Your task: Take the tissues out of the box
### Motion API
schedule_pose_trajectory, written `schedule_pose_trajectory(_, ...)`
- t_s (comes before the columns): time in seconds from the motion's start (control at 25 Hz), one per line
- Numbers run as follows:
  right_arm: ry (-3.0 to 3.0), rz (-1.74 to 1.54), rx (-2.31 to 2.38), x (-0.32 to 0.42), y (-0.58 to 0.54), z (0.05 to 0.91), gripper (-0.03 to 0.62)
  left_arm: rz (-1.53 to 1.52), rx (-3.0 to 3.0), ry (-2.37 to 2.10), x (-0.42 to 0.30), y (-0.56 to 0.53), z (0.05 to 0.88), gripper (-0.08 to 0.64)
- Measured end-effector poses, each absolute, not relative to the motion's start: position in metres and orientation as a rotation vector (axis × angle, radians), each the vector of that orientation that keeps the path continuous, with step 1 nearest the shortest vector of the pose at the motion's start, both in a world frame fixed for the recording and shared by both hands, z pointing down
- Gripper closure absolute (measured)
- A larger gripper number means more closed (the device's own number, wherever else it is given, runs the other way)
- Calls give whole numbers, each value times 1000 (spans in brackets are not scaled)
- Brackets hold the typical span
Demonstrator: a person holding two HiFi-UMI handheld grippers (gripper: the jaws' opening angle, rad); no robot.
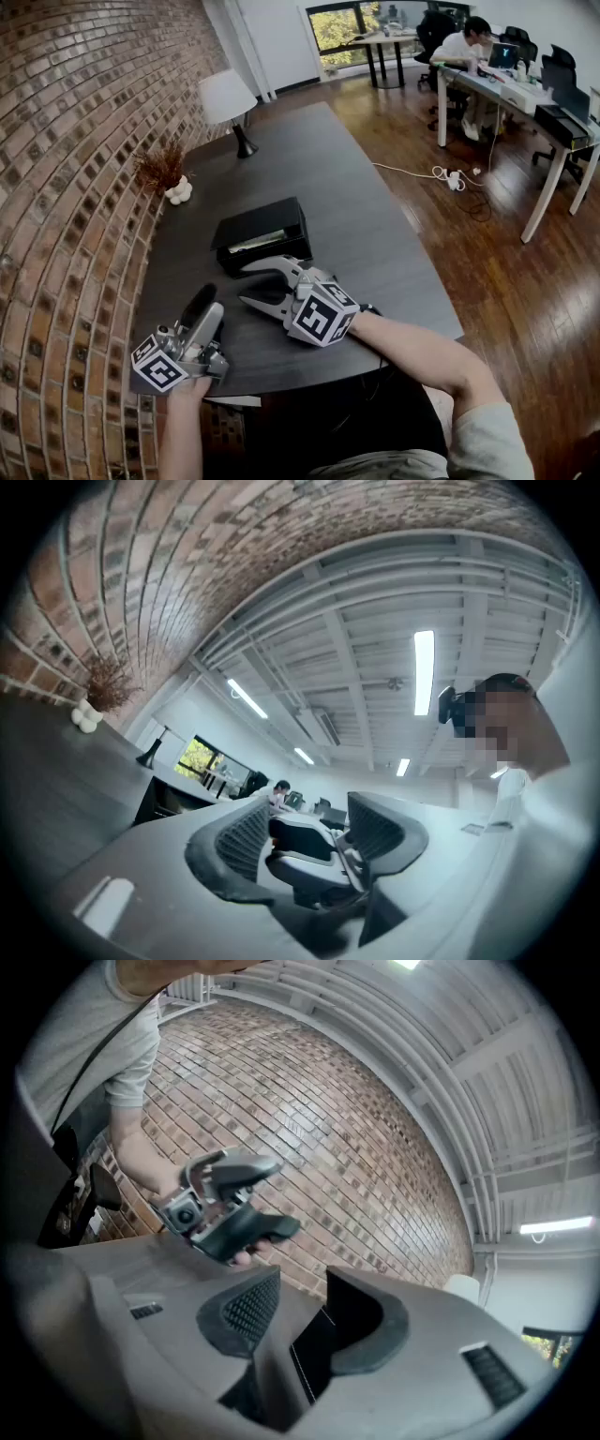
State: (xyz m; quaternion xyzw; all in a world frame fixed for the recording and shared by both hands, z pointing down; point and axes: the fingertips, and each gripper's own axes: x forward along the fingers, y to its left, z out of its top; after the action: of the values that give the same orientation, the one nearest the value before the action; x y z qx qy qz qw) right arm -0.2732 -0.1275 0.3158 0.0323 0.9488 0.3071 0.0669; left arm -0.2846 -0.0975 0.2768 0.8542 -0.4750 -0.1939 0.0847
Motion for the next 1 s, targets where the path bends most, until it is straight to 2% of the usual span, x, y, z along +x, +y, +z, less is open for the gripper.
schedule_pose_trajectory(0.04,2864,921,93,-273,-129,317,428,-535,2524,-1411,-289,-113,279,263)
schedule_pose_trajectory(0.12,2873,901,80,-271,-131,318,427,-453,2471,-1400,-297,-140,286,221)
schedule_pose_trajectory(0.28,2878,821,18,-265,-145,311,428,-329,2360,-1282,-299,-178,309,219)
schedule_pose_trajectory(0.4,2870,746,-58,-260,-161,302,427,-396,2254,-1168,-303,-196,318,252)
schedule_pose_trajectory(0.52,2870,641,-140,-254,-179,297,428,-439,2201,-1112,-304,-210,319,252)
schedule_pose_trajectory(1.0,2871,600,-163,-251,-185,295,430,-537,2351,-1327,-332,-255,257,252)
